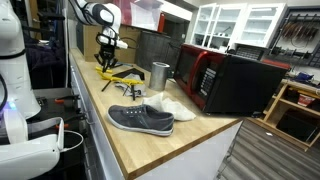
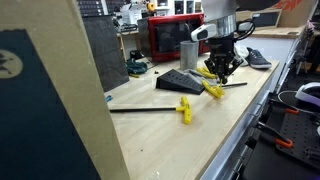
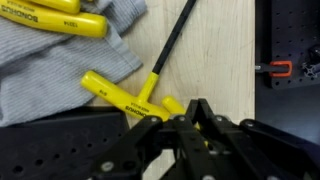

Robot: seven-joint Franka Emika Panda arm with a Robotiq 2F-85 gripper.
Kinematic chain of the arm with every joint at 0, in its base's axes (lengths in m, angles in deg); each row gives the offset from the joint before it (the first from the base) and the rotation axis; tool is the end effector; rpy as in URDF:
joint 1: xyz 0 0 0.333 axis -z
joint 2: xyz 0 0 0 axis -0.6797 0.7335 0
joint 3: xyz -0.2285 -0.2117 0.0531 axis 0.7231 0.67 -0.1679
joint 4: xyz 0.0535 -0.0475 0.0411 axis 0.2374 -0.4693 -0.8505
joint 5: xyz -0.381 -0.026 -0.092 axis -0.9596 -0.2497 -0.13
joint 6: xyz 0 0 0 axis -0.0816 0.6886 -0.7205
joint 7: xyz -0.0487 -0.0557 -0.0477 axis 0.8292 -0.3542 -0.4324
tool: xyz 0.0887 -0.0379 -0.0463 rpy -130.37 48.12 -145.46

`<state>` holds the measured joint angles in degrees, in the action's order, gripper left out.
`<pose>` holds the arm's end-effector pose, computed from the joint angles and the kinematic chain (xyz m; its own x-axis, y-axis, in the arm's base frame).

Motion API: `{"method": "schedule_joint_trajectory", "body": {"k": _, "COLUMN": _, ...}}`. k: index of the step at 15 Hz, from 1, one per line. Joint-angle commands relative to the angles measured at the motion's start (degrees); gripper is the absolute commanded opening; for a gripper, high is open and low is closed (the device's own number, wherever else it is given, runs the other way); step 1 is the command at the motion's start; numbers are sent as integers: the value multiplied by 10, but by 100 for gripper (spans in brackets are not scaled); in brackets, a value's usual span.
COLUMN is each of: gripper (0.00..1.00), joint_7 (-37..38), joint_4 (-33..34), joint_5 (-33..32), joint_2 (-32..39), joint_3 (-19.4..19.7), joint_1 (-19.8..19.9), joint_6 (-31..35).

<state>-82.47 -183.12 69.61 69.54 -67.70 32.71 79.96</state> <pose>0.3837 0.1218 0.2997 0.0769 0.9856 -0.1505 0.9874 -0.0962 -0.1255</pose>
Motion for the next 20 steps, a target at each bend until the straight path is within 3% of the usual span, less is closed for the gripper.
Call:
{"method": "schedule_joint_trajectory", "body": {"k": 1, "gripper": 1, "joint_7": -20, "joint_4": -17, "joint_5": 18, "joint_2": -37, "joint_3": 14, "joint_1": -12, "joint_6": 4}}
{"method": "schedule_joint_trajectory", "body": {"k": 6, "gripper": 1, "joint_7": -8, "joint_4": -17, "joint_5": 6, "joint_2": -53, "joint_3": 17, "joint_1": -13, "joint_6": 0}}
{"method": "schedule_joint_trajectory", "body": {"k": 13, "gripper": 1, "joint_7": 77, "joint_4": -11, "joint_5": -66, "joint_2": -26, "joint_3": 2, "joint_1": -6, "joint_6": 5}}
{"method": "schedule_joint_trajectory", "body": {"k": 20, "gripper": 1, "joint_7": 139, "joint_4": -6, "joint_5": -98, "joint_2": -21, "joint_3": -5, "joint_1": -8, "joint_6": 1}}
